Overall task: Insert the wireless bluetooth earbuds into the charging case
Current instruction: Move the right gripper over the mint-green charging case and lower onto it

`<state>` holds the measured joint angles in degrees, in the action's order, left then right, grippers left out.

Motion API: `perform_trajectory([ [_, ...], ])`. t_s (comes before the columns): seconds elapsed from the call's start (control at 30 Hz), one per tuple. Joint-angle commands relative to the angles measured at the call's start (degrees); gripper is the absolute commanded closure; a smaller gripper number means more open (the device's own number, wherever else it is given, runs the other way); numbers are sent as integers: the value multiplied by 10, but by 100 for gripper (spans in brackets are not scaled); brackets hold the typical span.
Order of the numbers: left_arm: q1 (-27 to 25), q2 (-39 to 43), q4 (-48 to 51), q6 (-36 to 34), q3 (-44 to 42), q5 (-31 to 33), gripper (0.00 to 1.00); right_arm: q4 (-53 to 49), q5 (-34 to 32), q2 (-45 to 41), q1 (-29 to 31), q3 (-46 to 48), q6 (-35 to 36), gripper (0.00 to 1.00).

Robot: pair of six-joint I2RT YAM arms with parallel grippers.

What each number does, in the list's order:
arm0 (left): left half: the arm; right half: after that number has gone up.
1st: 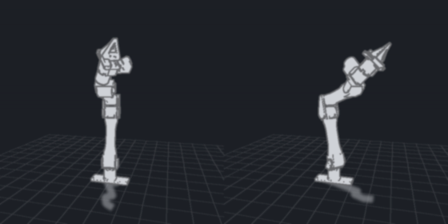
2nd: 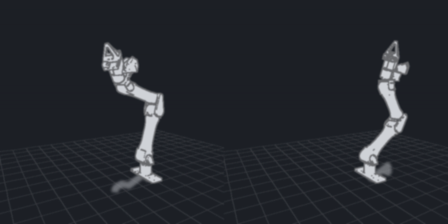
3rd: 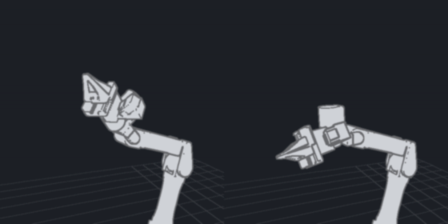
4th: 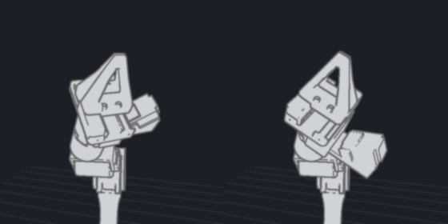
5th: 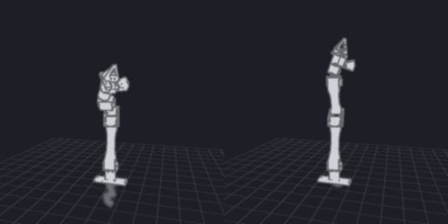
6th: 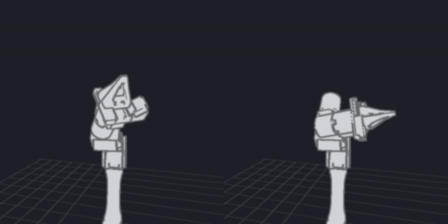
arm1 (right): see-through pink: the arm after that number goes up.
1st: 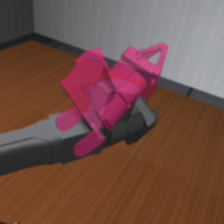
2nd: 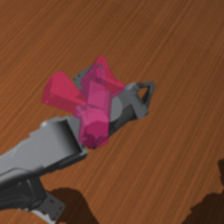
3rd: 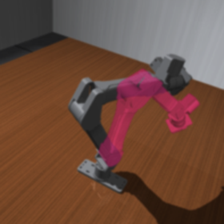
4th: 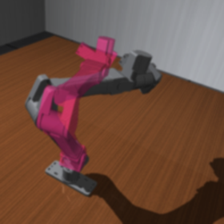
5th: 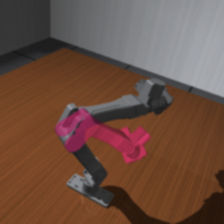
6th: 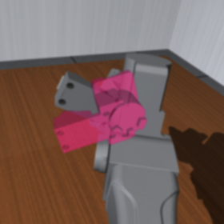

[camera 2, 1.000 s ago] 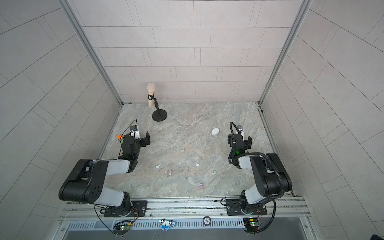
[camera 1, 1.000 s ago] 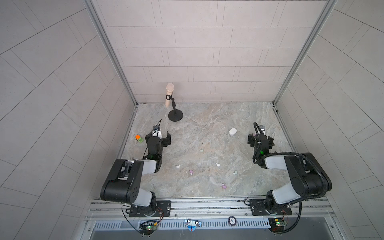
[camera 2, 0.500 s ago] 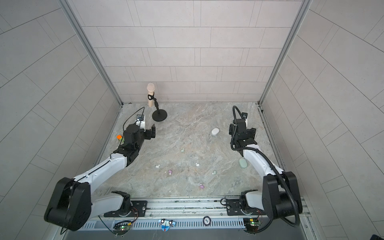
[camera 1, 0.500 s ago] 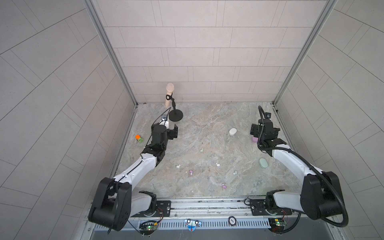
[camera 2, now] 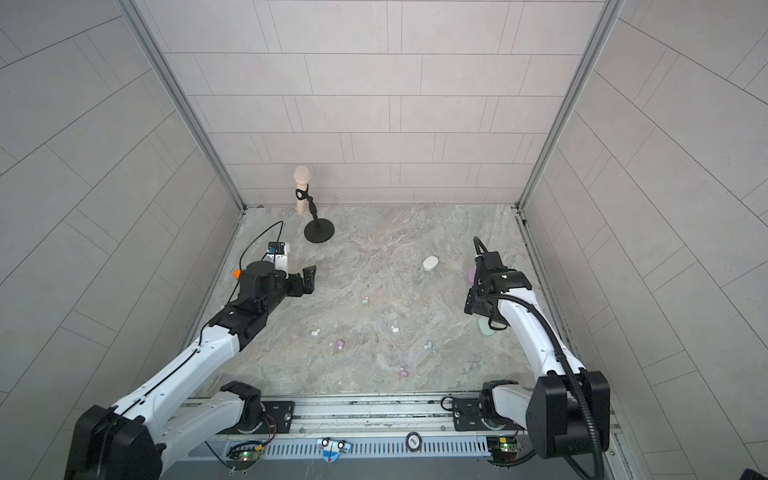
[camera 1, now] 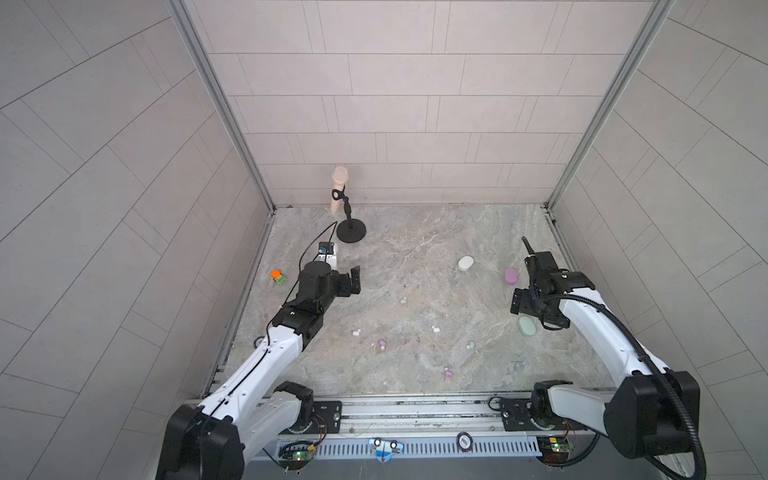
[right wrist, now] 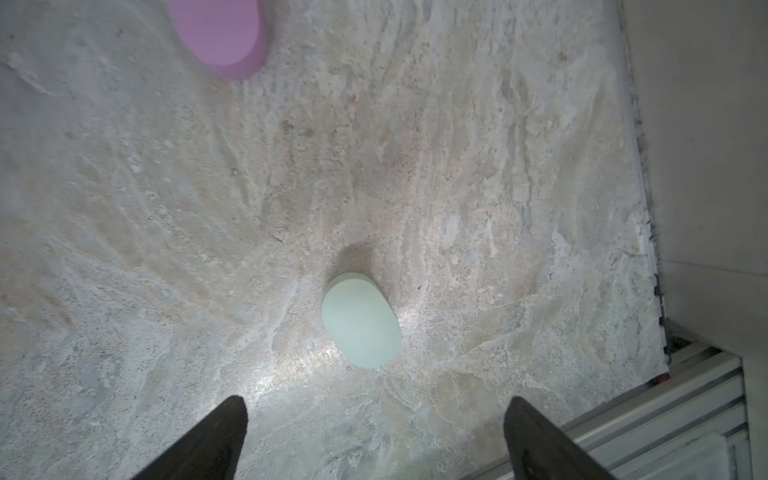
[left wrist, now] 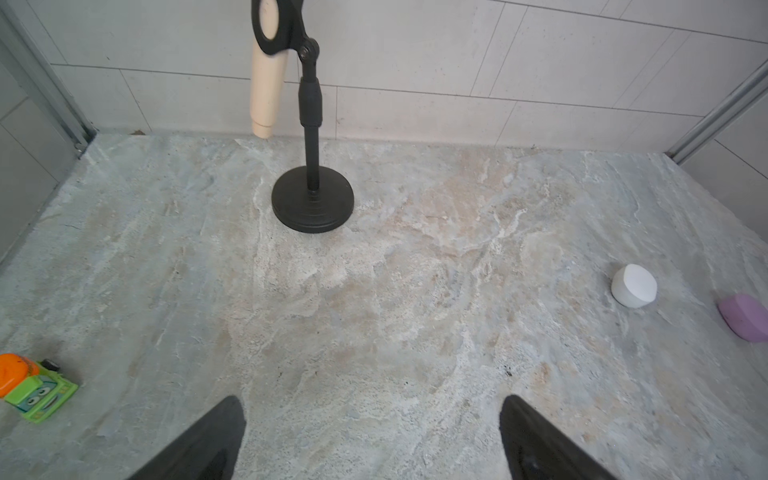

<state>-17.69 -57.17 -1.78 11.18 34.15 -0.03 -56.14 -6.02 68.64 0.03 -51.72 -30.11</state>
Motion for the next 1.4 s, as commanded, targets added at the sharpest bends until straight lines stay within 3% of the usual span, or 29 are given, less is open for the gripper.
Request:
perform_trajectory([
  [0.0, -4, 2, 19, 9, 8, -20, 0, -6, 44, 17, -18, 4, -33, 3],
  [0.2, -9, -13, 5, 22, 8, -34, 0, 65, 85, 66, -31, 13, -37, 5],
  [0.63, -14, -16, 4, 29, 6, -36, 0, 116, 92, 162, -56, 3, -6, 4],
  [0.83, -14, -14, 7, 29, 4, -34, 0, 126, 151, 196, -57, 7, 8, 4],
  [1.13, -14, -19, 6, 29, 7, -33, 0, 118, 219, 196, 18, -13, 41, 10],
  [1.27, -14, -22, 7, 31, 9, -35, 0, 83, 201, 213, 61, -35, 48, 12],
  [1.37, -14, -21, 12, 30, 10, -34, 0, 22, 119, 190, 62, -53, 11, 13],
])
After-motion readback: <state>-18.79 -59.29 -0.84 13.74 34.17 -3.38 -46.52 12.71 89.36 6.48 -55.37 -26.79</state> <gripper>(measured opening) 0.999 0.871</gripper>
